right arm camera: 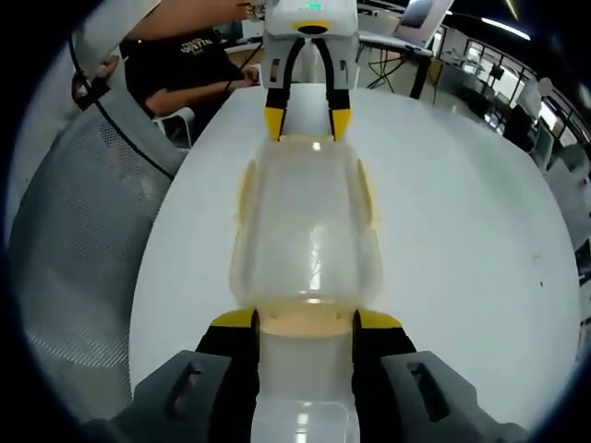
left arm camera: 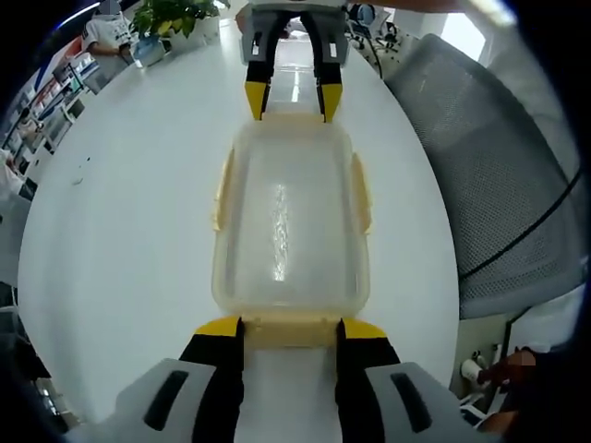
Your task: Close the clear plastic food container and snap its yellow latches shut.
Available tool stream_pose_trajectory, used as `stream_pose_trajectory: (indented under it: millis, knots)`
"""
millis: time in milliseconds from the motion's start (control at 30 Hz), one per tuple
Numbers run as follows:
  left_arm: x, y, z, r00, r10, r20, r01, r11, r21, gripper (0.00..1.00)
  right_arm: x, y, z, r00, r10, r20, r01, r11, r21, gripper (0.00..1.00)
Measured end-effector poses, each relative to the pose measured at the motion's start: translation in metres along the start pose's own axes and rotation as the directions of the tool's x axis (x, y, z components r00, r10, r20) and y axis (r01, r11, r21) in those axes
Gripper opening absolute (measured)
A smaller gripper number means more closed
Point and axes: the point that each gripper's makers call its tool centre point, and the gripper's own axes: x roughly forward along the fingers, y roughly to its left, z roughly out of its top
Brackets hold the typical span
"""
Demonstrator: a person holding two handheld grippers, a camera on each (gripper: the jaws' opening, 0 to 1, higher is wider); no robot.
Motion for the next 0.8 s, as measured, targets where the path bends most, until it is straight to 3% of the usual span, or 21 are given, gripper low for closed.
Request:
stream_pose_trajectory:
  millis: [800]
  knots:
    - [-0.030,-0.007,0.028,0.999,0.030,0.024,-0.030,1.000,-0.009,0.34,-0.039,0.004,0.007,1.000,-0.022,0.015,0.022,0.999,-0.035,0.35]
